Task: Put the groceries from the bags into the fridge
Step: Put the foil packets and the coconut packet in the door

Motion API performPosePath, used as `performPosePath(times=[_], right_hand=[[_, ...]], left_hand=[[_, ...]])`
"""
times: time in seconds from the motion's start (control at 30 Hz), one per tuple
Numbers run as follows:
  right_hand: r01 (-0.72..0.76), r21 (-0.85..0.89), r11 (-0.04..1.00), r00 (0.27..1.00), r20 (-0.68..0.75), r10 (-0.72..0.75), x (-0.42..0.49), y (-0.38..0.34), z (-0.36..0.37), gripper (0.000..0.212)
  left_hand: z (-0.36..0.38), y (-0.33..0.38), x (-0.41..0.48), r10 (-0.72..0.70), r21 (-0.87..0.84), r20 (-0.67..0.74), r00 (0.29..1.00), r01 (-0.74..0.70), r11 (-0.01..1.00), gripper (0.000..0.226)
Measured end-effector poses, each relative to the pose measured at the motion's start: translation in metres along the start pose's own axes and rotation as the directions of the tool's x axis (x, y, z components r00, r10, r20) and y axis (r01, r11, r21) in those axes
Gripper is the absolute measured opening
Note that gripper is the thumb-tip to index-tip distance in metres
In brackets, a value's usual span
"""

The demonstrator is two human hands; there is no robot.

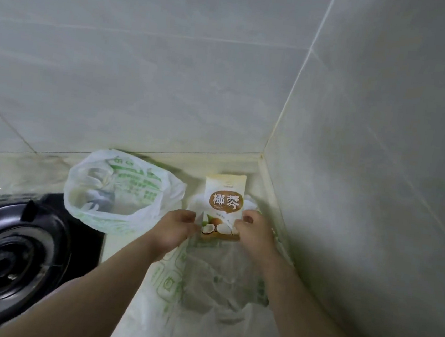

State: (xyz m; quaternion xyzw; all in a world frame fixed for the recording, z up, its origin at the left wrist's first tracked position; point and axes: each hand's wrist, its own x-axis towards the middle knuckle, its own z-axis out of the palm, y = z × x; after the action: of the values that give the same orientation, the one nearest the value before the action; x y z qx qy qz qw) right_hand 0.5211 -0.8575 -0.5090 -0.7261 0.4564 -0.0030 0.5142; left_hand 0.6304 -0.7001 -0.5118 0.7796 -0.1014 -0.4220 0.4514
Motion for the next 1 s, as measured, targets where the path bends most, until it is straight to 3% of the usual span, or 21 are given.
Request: performPosePath(times=[0.17, 0.33, 0.43, 0.6, 0.73, 1.0], right_hand=[[-0.012, 0.040, 0.999, 0.999, 0.037, 0.010, 0.026, 0.007, 0.009, 0.017], [-0.029, 0.103, 0.994, 0.999, 0.022, 0.027, 0.035, 0.008, 0.010, 0.011], [-0.018, 0.135, 0.991, 0.999, 0.044, 0.012, 0.032, 0.008, 0.011, 0.019], [0.044, 0.249, 0.967, 0.999, -0.025, -0.039, 0.015, -0.005, 0.014, 0.020], [0.122, 0.363, 0.924, 0.986, 0.065, -0.155, -0.016, -0.024, 0.022, 0.016], [0.329, 0.319, 0.889, 0.917, 0.117, -0.381, -0.107, -0.073, 0.054, 0.024]], left_hand=[[0.015, 0.007, 0.029, -0.059, -0.042, 0.043, 0.997, 0.061, 0.997, 0.011], [0.026, 0.007, 0.046, -0.086, -0.109, 0.073, 0.994, 0.094, 0.990, 0.013], [0.031, 0.009, 0.047, -0.089, -0.192, 0.046, 0.995, 0.096, 0.977, 0.013], [0.020, 0.021, 0.024, 0.011, -0.280, -0.013, 1.000, -0.014, 0.960, 0.016], [0.001, 0.026, -0.016, 0.115, -0.330, -0.071, 0.991, -0.132, 0.935, 0.040], [-0.054, -0.001, -0.117, 0.189, -0.417, -0.275, 0.943, -0.294, 0.860, 0.037]])
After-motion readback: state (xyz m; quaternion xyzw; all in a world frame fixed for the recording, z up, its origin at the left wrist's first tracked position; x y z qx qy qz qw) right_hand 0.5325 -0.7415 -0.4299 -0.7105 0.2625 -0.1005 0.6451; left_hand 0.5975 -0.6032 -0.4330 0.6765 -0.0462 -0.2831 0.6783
